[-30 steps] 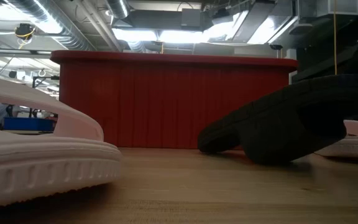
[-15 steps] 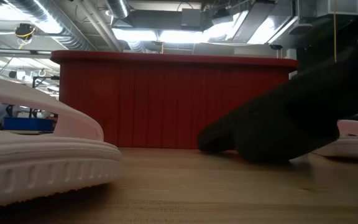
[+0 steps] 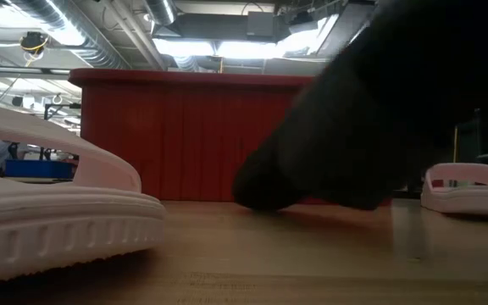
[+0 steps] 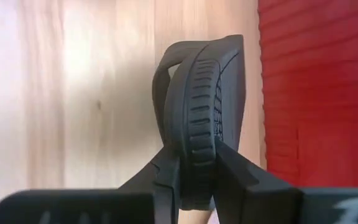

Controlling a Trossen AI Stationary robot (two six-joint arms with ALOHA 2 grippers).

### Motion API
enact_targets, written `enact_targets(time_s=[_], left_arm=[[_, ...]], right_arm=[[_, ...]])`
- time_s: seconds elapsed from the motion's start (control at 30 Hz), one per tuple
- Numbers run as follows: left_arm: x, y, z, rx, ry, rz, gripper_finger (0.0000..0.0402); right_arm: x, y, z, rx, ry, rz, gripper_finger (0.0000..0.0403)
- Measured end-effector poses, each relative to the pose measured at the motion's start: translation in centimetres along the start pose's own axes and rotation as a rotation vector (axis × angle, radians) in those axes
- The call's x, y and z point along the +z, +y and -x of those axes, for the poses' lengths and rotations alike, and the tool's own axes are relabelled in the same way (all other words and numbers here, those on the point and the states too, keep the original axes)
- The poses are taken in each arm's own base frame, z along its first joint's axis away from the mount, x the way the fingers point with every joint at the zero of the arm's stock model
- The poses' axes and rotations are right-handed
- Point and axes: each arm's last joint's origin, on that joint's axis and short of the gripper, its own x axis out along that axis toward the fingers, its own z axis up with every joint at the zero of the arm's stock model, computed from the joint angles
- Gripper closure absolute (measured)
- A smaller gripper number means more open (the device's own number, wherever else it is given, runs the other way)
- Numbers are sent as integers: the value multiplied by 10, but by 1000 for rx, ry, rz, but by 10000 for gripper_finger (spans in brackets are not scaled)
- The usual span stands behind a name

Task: Pick and place slides into bin
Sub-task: Put the black slide into the red container

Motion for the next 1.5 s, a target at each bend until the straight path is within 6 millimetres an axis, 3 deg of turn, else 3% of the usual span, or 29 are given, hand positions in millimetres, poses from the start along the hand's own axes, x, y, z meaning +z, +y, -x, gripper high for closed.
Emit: enact_targets(time_s=[0.27,0.53,0.97,1.23,1.5], left_arm=[[0,0,0,-1,0,-2,387],[11,1,2,41,-38,-194,391],[24,-8,20,181,-91,-367,397],[29,-10,20,265,-99,-490,395],[39,-23,2,374,-118,-755,395]], right_arm=[[27,-23,22,29,-110,-19,340],[54,-54,24,27,-158,-45,344],[51,-168,72,-39,-321,-221,346],[47,-230,75,-6,-308,-343,346],[39,-271,76,79,-279,-415,346]])
